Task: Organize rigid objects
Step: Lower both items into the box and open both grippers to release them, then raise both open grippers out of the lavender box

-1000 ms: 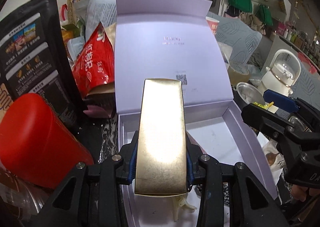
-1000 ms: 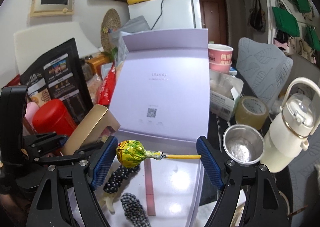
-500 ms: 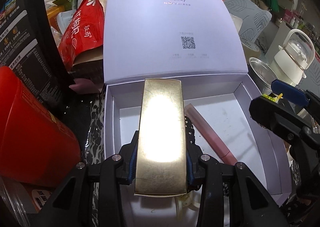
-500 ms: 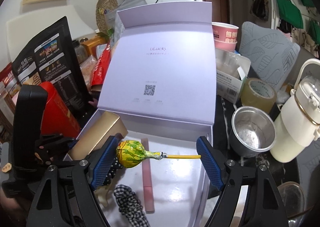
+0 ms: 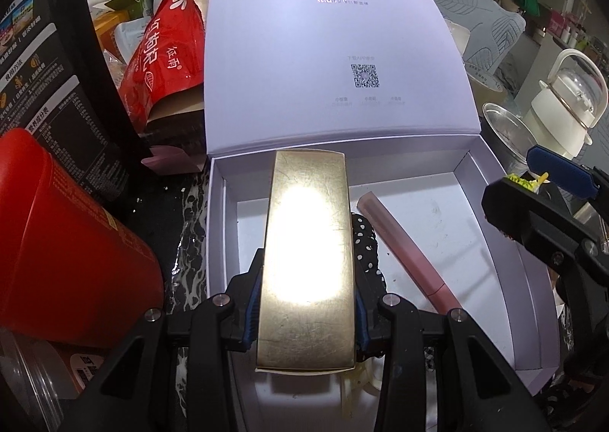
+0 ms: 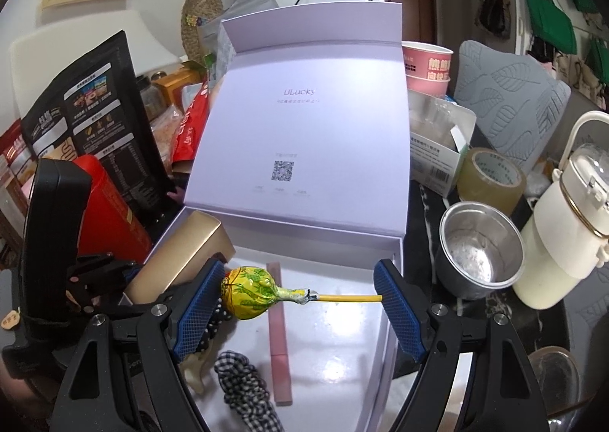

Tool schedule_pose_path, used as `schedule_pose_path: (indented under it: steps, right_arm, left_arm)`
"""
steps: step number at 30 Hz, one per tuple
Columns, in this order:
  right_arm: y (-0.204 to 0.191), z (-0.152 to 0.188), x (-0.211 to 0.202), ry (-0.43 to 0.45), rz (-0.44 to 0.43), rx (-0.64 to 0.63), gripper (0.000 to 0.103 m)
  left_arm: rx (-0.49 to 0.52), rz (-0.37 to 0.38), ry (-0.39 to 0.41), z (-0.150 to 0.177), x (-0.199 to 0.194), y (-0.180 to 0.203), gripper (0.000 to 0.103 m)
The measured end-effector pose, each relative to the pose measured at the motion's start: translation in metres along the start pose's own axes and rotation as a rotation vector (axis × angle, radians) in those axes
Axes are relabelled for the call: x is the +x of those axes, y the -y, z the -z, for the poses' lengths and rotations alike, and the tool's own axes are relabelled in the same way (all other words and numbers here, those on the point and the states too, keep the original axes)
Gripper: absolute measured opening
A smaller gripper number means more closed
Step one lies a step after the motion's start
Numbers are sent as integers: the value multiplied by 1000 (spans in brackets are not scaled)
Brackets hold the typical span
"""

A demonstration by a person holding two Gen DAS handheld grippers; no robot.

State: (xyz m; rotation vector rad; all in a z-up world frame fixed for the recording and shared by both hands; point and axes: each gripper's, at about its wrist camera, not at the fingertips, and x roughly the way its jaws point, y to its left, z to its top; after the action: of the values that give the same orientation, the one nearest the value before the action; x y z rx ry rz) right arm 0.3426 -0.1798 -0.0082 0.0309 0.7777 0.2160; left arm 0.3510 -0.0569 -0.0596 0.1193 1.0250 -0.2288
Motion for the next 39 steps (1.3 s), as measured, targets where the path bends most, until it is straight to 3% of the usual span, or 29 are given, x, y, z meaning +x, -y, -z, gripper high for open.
schedule_pose_path:
  steps: [4, 6, 7, 8, 9, 13, 39]
  right_arm:
    - [0, 0, -1, -3, 8, -3, 82]
    - [-1, 0, -2, 0, 8, -5, 83]
    - [-1, 0, -4, 3, 10, -5, 83]
    - [-1, -1, -5, 6, 11, -5, 84]
    - [-1, -1, -7, 10, 14, -3, 85]
    - [0, -4, -16, 30, 24, -1, 85]
    - [-20, -7, -104, 168, 37, -37, 85]
  left_arm:
    - [-4, -19, -7, 0, -2, -1, 40]
    - [-6, -26, 4, 0, -7, -3, 51]
    - [-7, -30, 11, -1, -10, -4, 67]
    - [-9, -26, 19, -1, -13, -5, 76]
    - [-13, 3, 23, -2, -15, -6, 79]
    - [-12, -28, 39, -2, -23, -5, 80]
    - [-25, -7, 218, 14, -124, 4, 80]
